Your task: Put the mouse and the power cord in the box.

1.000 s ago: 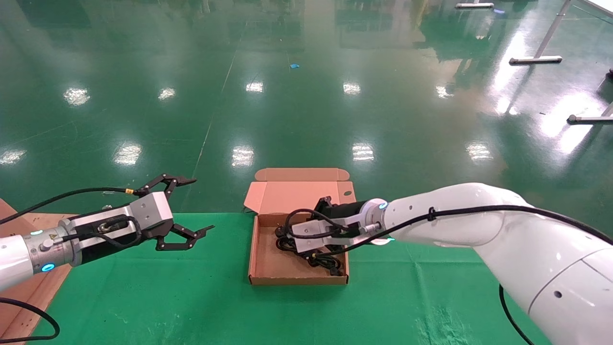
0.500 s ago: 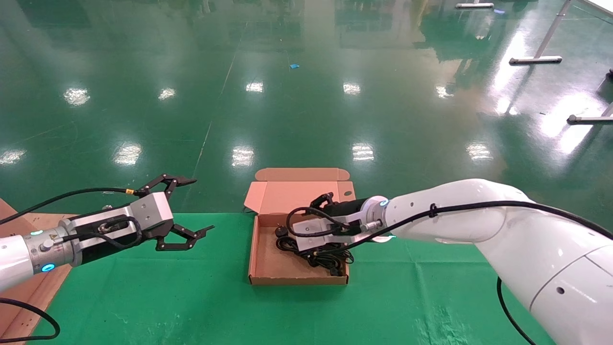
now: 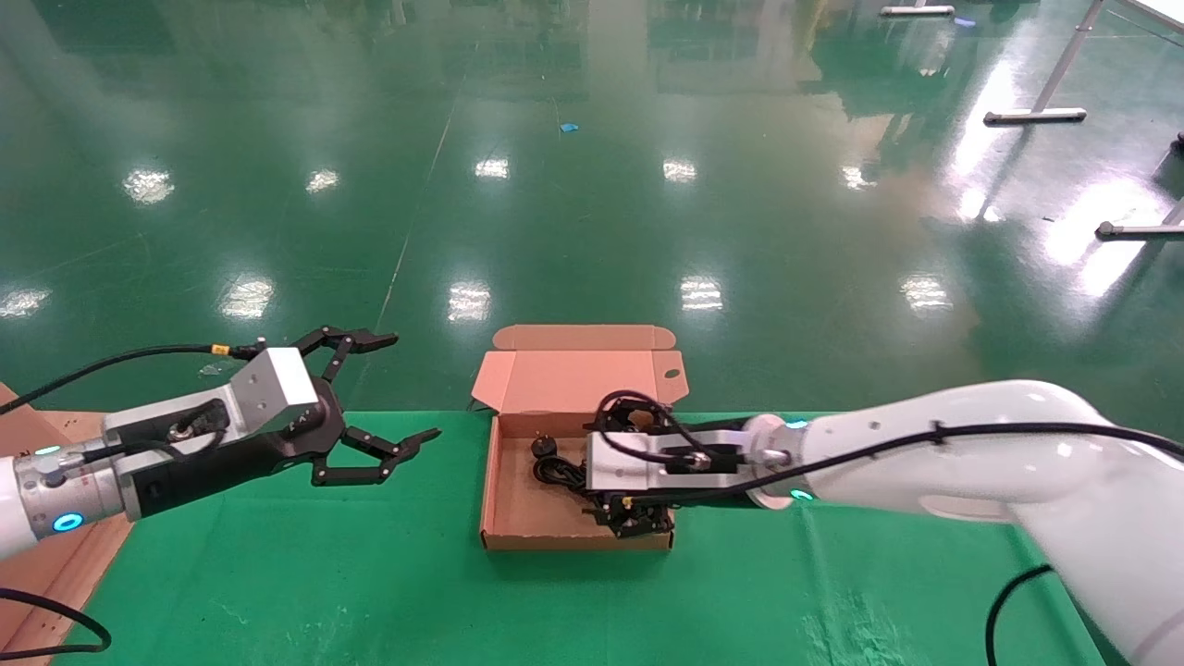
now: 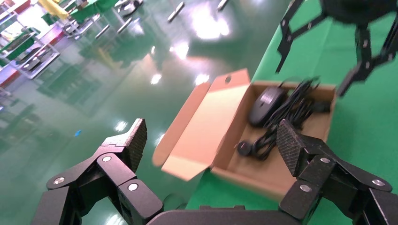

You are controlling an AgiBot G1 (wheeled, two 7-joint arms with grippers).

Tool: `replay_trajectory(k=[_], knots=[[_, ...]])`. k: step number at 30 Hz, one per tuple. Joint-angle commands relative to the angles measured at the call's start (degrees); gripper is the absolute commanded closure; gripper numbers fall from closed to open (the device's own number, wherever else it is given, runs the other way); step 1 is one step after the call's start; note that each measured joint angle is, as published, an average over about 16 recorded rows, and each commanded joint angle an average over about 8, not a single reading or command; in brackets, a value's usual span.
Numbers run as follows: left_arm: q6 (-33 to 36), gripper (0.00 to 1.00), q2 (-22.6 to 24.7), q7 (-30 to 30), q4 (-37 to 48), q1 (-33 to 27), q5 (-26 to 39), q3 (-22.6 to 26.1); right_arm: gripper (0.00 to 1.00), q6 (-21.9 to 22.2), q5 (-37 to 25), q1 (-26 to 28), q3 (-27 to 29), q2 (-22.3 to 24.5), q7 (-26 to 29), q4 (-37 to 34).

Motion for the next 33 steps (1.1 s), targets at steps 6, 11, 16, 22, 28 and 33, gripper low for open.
replay_trajectory(k=[6,11,16,22,28,33], knots=[[3.3,0.00,-1.8,-6.8,-5.7,2.2,-0.9,-3.1,0.00,-5.1,6.0,-3.8,5.6,5.1,3.7,4.8],[5.7,0.00,-3.1,-11.7,-9.7,3.8,-1.6,-5.2,0.00,-8.8,10.3,-6.4,9.6,8.7,6.3,8.2],[8.0,0.00,-4.4,-16.5,-13.7,5.4,-2.3,-7.4,0.00,-12.4,14.6,-9.1,13.6,12.4,8.9,11.6],[10.8,0.00,-5.9,-22.3,-18.5,7.3,-3.0,-10.0,0.00,-16.8,19.7,-12.3,18.3,16.7,12.1,15.7],[13.7,0.00,-7.5,-28.2,-23.4,9.2,-3.8,-12.6,0.00,-21.2,24.8,-15.5,23.1,21.1,15.2,19.8],[16.0,0.00,-8.8,-33.1,-27.4,10.8,-4.5,-14.8,0.00,-24.9,29.1,-18.2,27.1,24.8,17.9,23.2]])
